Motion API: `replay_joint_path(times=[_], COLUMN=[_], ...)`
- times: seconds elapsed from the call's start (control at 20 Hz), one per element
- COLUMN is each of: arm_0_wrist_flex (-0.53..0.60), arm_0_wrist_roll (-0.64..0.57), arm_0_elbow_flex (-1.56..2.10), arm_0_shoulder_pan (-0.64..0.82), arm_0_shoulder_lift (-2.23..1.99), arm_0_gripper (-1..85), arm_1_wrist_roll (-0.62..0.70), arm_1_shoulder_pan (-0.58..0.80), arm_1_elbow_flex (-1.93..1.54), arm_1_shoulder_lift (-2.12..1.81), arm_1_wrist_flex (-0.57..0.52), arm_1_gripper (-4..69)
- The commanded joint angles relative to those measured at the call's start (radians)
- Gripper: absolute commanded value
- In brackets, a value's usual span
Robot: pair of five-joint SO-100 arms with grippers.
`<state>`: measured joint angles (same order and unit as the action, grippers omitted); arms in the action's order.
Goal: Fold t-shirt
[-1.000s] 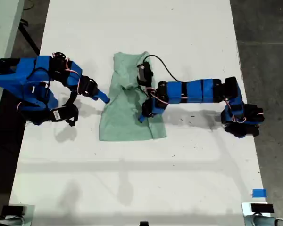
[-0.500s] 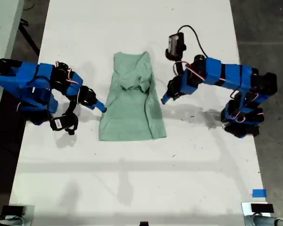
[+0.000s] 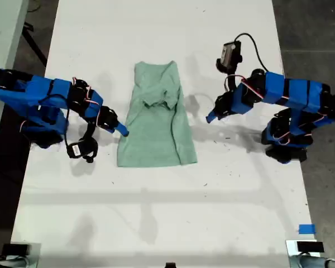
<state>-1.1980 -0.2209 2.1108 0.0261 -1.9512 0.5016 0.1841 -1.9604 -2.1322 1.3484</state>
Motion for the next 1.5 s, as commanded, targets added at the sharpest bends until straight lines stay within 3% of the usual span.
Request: replay_joint_path(times=[0.0, 0.25, 0.5, 0.85, 1.2, 1.35, 1.4, 1.45], arm_0_wrist_flex=[0.061, 0.115, 0.161, 0.064, -0.106, -0.104, -0.092, -0.080], arm_0_wrist_roll=[0.009, 0.006, 0.014, -0.046, -0.061, -0.071, -0.071, -0.071], arm_0_elbow_flex=[-0.011, -0.017, -0.031, -0.066, -0.112, -0.097, -0.095, -0.098], arm_0_shoulder_pan=[0.020, 0.051, 0.094, 0.120, 0.172, 0.190, 0.184, 0.172], arm_0_shoulder_lift=[0.044, 0.146, 0.295, 0.100, -0.063, -0.078, -0.071, -0.063], arm_0_gripper=[23.2, 23.4, 0.0, 0.0, 0.0, 0.0, 1.4, 9.2], arm_1_wrist_roll=[-0.005, -0.012, -0.014, -0.015, -0.026, -0.029, -0.029, -0.031], arm_1_shoulder_pan=[0.026, 0.031, 0.026, 0.029, 0.023, 0.020, 0.018, 0.017], arm_1_elbow_flex=[-0.032, -0.107, -0.126, -0.178, -0.215, -0.218, -0.218, -0.219], arm_1_shoulder_lift=[-0.094, -0.173, -0.199, -0.236, -0.279, -0.282, -0.282, -0.282], arm_1_wrist_flex=[-0.041, -0.055, -0.060, -0.091, -0.107, -0.110, -0.112, -0.114], arm_1_gripper=[13.7, 12.1, 11.0, 9.6, 9.5, 9.5, 9.5, 9.5])
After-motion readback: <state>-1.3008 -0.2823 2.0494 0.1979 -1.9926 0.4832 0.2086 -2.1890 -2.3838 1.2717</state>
